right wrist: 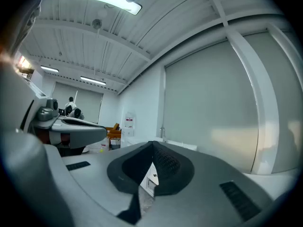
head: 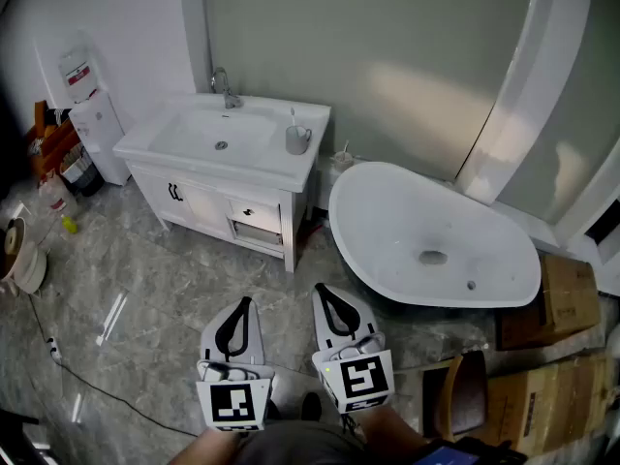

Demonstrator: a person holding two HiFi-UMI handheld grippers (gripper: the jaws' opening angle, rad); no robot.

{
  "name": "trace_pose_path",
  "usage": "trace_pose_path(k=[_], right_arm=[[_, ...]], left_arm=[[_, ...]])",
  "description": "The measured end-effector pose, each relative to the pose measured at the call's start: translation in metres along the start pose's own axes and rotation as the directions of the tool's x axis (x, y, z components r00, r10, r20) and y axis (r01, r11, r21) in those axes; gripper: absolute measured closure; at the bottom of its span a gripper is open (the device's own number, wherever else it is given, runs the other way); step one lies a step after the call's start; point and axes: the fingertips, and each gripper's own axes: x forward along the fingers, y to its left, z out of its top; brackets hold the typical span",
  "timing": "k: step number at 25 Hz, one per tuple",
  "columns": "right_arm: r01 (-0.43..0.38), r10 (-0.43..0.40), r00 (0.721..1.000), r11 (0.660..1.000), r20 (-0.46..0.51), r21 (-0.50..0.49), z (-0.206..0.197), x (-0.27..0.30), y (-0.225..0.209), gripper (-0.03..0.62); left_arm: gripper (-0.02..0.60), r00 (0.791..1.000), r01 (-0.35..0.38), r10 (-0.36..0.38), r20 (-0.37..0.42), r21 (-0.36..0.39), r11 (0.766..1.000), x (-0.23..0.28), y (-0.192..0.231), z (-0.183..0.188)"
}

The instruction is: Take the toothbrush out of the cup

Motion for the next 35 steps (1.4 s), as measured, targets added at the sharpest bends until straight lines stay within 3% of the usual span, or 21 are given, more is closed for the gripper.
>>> trace_pose_path(k=[5, 18, 30, 35], right_arm=[[-0.005, 0.005, 1.000, 1.000, 0.000, -0.001, -0.003, 0.000, -0.012, 0.581], [-0.041, 0.040, 0.999, 0.999, 0.018, 0.034, -0.018, 0.009, -0.044, 0.579], [-0.014, 0.015, 0.999, 0.999, -0.028, 0.040, -0.026, 0.105, -0.058, 0.579], [0.009, -0.009, 1.000, 0.998, -0.011, 0.054, -0.013, 0.153, -0.068, 0.579]], left_arm=[[0.568, 1.000, -0.002, 0.002, 0.003, 0.011, 1.000, 0.008, -0.009, 0.002], [0.568, 0.997, -0.025, 0.026, -0.074, 0.014, 1.000, 0.028, -0.026, -0.021], [0.568, 0.999, -0.001, 0.001, -0.048, -0.014, 1.000, 0.117, 0.032, -0.025], [0.568, 1.000, 0.024, -0.024, 0.002, 0.006, 1.000, 0.160, 0.064, -0.011]])
